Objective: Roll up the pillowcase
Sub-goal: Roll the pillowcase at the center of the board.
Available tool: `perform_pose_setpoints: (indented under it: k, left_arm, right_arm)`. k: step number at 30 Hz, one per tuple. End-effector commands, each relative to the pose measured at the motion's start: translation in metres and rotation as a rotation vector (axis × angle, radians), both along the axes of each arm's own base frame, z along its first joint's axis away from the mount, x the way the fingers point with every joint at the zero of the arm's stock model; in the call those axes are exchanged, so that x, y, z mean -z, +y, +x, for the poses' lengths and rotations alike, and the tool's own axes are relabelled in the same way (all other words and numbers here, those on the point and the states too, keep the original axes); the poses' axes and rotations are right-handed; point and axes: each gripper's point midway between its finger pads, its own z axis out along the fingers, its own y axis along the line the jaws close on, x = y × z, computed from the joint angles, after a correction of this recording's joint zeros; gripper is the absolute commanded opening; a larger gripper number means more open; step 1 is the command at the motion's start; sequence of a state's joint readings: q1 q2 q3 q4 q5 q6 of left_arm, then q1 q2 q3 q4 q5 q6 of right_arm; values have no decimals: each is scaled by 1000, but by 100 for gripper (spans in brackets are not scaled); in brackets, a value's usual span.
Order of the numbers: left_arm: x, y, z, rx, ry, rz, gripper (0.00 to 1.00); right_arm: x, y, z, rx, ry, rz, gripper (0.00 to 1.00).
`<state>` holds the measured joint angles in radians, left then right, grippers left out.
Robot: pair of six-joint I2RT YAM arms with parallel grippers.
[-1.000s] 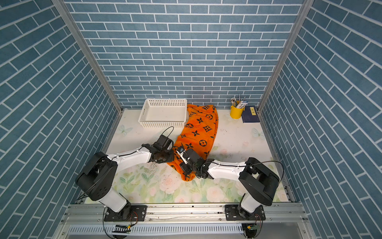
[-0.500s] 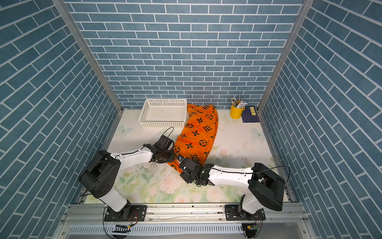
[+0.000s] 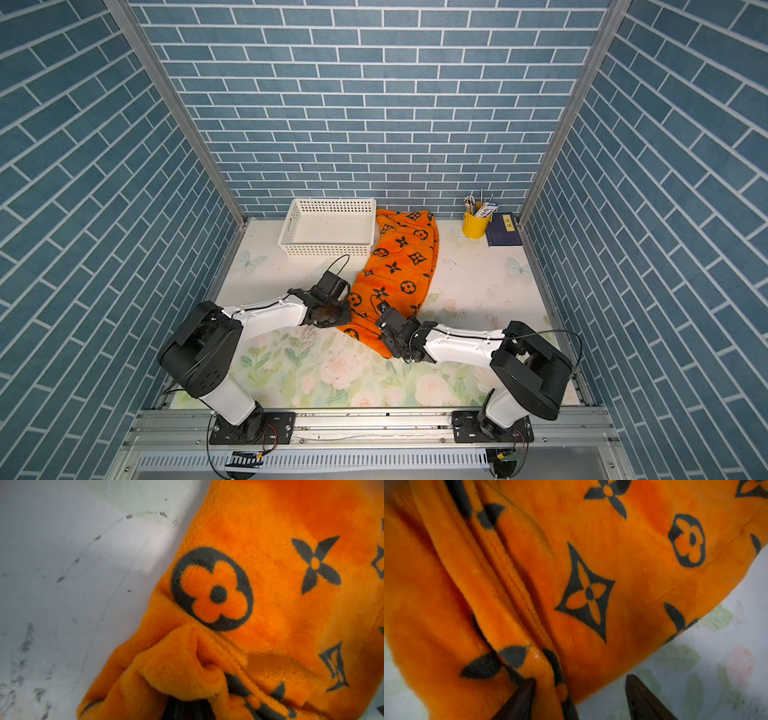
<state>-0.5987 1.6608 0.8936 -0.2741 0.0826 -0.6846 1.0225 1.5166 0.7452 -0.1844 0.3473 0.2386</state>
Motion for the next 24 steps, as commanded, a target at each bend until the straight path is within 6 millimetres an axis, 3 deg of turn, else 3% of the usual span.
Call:
perform_pose_setpoints:
  k: [1, 3, 5, 9, 15, 19, 24]
  left_arm:
    - [-9, 8, 2, -27, -6, 30, 17]
    - [-19, 7, 7, -35, -25, 14, 21]
    - [-27, 7, 10, -45, -39, -2, 34]
    - [-36, 13, 13, -76, -56, -18, 39]
    - [-32, 38, 13, -144, -44, -8, 39]
    - [-37, 57, 13, -194, -53, -11, 39]
    - [-52, 85, 17, -253, -86, -16, 39]
  right_arm:
    - [-35, 9, 11, -15, -85, 42, 73]
    - [-56, 20, 11, -69, -140, 78, 73]
    - [-72, 35, 8, -140, -198, 109, 66]
    - [-79, 64, -13, -306, -287, 132, 64]
    - [-58, 109, -39, -511, -313, 103, 61]
    - [-35, 124, -35, -564, -329, 49, 61]
    - [-18, 128, -24, -571, -378, -29, 64]
